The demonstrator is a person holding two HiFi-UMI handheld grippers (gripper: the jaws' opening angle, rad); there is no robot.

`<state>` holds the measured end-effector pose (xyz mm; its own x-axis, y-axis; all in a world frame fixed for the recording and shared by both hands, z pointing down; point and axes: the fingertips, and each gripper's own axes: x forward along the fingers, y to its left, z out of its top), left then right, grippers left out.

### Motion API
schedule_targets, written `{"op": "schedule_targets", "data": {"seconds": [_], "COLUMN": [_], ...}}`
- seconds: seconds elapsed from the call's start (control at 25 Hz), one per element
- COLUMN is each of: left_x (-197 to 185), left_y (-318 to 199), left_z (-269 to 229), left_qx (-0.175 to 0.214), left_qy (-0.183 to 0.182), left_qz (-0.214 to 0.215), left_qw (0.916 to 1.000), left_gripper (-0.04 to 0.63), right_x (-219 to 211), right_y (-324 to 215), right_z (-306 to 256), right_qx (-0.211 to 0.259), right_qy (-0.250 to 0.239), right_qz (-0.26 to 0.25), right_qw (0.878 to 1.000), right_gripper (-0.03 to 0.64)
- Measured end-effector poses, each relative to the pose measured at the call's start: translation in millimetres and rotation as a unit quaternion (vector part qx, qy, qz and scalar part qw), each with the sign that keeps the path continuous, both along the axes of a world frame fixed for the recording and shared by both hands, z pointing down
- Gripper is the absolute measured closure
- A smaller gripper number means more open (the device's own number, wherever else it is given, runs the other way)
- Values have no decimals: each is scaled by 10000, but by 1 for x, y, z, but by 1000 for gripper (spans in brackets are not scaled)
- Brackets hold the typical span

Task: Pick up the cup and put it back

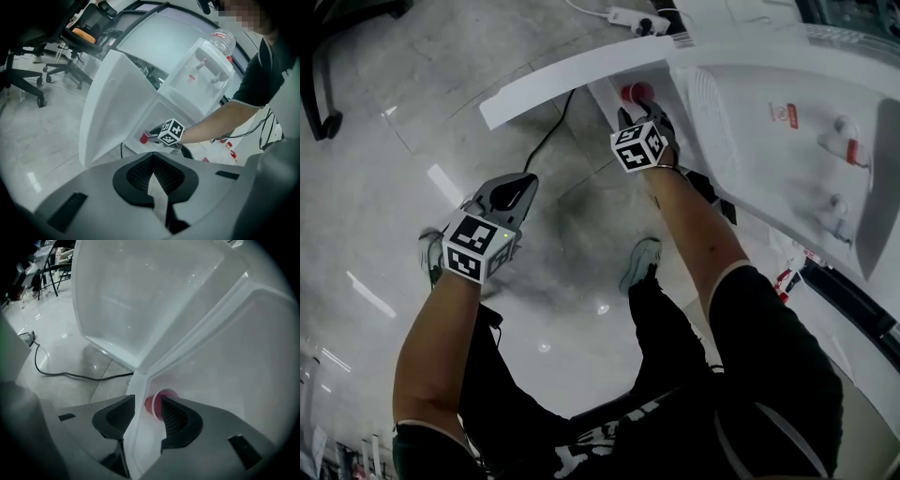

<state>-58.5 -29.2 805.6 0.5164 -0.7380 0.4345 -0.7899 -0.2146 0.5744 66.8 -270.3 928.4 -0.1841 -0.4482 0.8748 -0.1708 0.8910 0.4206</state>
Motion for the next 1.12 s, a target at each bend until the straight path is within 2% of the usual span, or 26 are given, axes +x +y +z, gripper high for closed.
{"op": "schedule_targets", "data": {"seconds": [0.2,0.36,0.4,0.44,0.48,0.56,0.68,0.88,1.12], "left_x": [-7,-8,-8,-8,-8,-8,-9,-6,-10], "left_y": [0,-4,-5,-6,-7,-8,-7,6,18], "left_z": [9,12,11,10,9,6,-4,-53,-166], "left_qx": [-24,-27,-16,-3,11,30,-2,-43,188], "left_qy": [1,47,63,72,74,76,136,170,37], "left_qz": [-15,-69,-75,-73,-67,-73,-218,-473,-807], "left_qw": [10000,10000,10000,9999,9999,9999,9997,9987,9966], "left_gripper": [588,588,588,588,588,588,588,588,588], "right_x": [5,7,9,9,9,4,-6,-7,0], "right_y": [-12,-17,-20,-24,-26,-21,17,100,169], "right_z": [21,37,40,41,41,37,23,-31,-163], "right_qx": [28,78,125,173,184,32,-374,-1134,-1668], "right_qy": [333,561,639,707,732,590,299,-16,-360], "right_qz": [128,44,15,-7,-6,79,1,-108,-246], "right_qw": [9994,9984,9979,9973,9971,9982,9989,9935,9850], "right_gripper": [440,442,463,526,561,569,572,572,572]}}
